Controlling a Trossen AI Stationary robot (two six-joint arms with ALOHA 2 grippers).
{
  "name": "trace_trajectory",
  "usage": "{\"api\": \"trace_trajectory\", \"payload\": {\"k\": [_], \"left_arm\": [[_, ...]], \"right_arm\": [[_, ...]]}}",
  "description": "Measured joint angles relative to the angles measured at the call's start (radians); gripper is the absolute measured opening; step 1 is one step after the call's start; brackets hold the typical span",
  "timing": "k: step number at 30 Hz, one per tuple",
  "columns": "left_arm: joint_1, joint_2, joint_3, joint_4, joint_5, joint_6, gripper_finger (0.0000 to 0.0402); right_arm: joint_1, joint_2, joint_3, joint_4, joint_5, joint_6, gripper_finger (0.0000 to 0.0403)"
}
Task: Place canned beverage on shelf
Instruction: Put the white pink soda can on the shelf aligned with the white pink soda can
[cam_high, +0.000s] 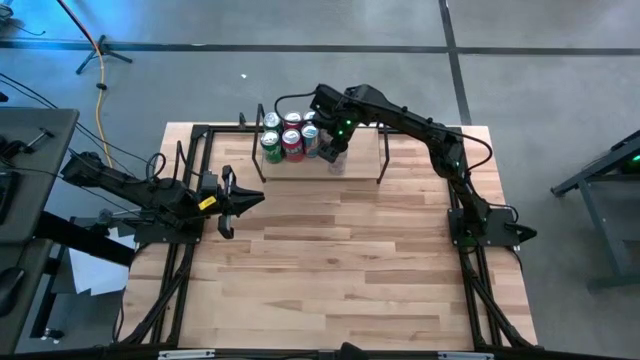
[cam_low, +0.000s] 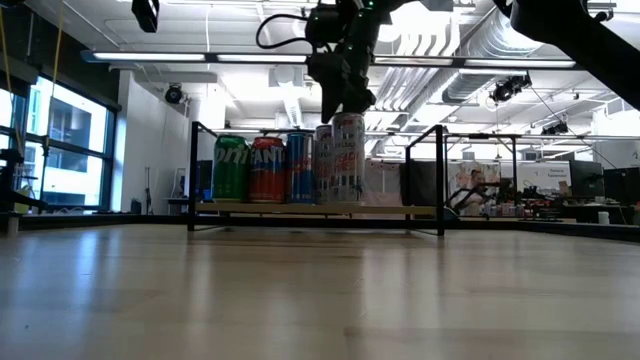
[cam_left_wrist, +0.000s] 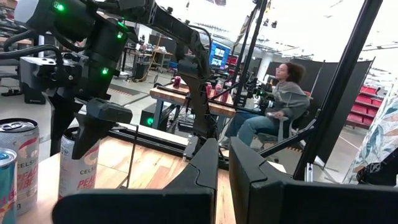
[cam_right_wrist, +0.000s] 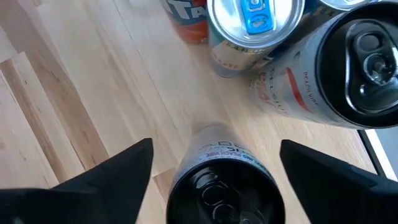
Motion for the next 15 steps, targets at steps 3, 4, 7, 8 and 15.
{"api": "trace_trajectory", "payload": {"k": [3,4,7,8,15], "left_arm": [[0.000,0.000,0.000,0.000,0.000,0.000,0.0001],[0.000,0.000,0.000,0.000,0.000,0.000,0.0001],[0.000,0.000,0.000,0.000,0.000,0.000,0.0001],[0.000,0.000,0.000,0.000,0.000,0.000,0.0000],[0.000,0.000,0.000,0.000,0.000,0.000,0.0000]], "right_arm": [[0.002,0.000,0.000,-0.002,-0.005,0.000,0.0362],[0.002,0.000,0.000,-0.003,-0.005,0.000,0.0375],[0.002,0.000,0.000,-0.008,-0.004,0.000,0.0396],[0.002,0.000,0.000,-0.007,-0.004,0.000,0.0394],[-0.005,-0.001,0.001,-0.008,-0.007,-0.007,0.0388]]}}
